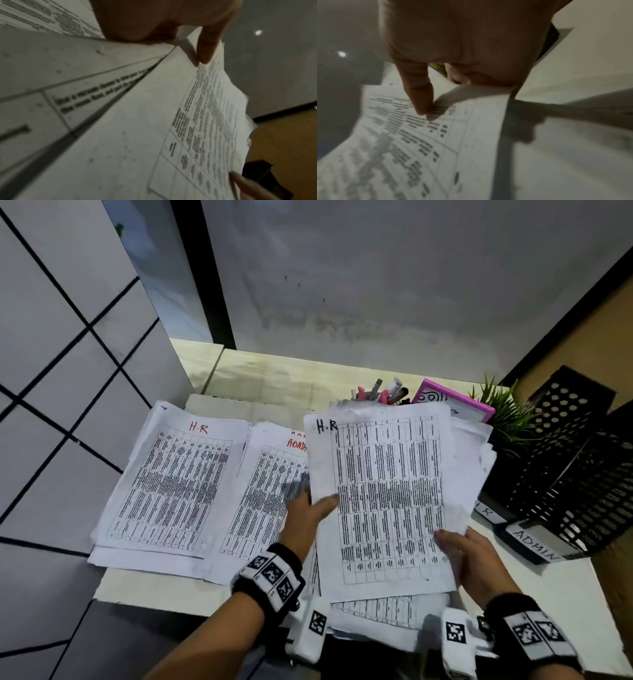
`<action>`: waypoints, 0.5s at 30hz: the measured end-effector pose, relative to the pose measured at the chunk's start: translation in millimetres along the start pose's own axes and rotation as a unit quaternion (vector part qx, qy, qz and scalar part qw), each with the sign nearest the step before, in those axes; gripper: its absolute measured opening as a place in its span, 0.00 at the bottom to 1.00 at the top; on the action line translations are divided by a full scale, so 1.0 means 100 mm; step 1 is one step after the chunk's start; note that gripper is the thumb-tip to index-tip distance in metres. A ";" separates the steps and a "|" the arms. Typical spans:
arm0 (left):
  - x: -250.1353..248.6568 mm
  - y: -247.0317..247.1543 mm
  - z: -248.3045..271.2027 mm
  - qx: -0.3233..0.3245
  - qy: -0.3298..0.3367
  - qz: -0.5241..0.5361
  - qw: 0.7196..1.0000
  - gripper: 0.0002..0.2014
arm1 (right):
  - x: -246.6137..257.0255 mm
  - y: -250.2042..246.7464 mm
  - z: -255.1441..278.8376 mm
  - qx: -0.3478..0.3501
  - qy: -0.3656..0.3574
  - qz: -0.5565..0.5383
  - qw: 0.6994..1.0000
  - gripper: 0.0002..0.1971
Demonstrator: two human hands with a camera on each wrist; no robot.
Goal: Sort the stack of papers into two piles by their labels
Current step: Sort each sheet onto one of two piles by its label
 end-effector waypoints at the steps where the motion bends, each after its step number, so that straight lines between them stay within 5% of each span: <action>1: 0.02 0.03 -0.01 -0.005 -0.009 -0.013 1.000 0.17 | 0.01 0.02 0.00 0.006 -0.001 0.019 1.000 0.06; 3: 0.07 0.05 -0.05 -0.014 -0.009 -0.039 0.999 0.22 | 0.06 0.06 0.00 0.005 -0.007 0.044 0.999 0.06; 7: 0.01 0.02 -0.10 -0.040 0.035 -0.012 0.999 0.08 | 0.12 0.04 0.02 0.026 -0.001 0.044 0.999 0.08; 12: 0.00 0.01 -0.04 -0.032 0.045 -0.019 0.998 0.10 | 0.16 -0.01 0.07 0.038 -0.025 0.052 0.998 0.12; 15: -0.05 -0.01 -0.05 -0.088 0.096 -0.032 0.991 0.13 | 0.13 -0.01 0.08 0.025 -0.037 0.049 0.998 0.15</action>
Point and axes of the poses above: each hand's wrist, its own z-axis away from the middle knuckle, its own y-axis out of the palm, x = y × z, the point moved 1 cm from there along -z, towards the middle knuckle, and after that the axes turned 7 degrees about z, right-handed, at the moved point
